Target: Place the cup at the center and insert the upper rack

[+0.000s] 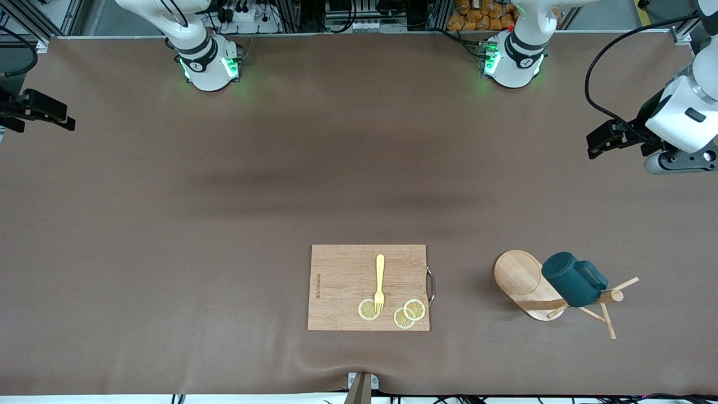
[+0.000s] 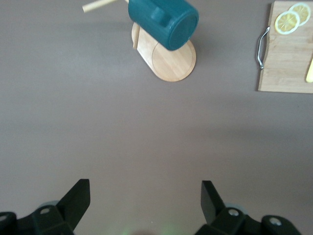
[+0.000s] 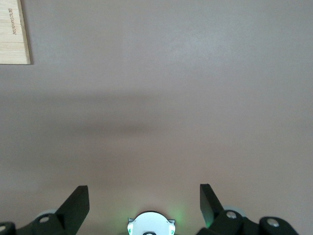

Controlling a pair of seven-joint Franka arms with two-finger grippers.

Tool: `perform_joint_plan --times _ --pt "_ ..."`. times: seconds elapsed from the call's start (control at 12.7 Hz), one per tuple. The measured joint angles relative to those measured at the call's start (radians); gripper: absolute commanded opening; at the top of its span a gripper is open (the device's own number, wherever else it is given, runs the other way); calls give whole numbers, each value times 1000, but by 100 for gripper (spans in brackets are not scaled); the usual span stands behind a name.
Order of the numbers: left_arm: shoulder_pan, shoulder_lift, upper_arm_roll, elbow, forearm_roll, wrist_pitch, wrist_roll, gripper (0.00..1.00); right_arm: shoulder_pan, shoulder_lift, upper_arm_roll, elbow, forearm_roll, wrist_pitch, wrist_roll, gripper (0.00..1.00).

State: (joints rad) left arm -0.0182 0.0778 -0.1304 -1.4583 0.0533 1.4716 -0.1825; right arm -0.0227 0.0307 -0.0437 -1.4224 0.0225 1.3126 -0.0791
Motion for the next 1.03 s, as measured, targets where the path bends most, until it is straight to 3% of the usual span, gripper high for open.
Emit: perform_joint_plan --times 0.47,1.03 --pt "-120 -62 132 -80 -6 0 0 100 0 0 -1 0 -14 7 0 100" --pt "-168 -92 181 -116 -6 1 -17 100 0 0 -3 0 -24 7 1 100"
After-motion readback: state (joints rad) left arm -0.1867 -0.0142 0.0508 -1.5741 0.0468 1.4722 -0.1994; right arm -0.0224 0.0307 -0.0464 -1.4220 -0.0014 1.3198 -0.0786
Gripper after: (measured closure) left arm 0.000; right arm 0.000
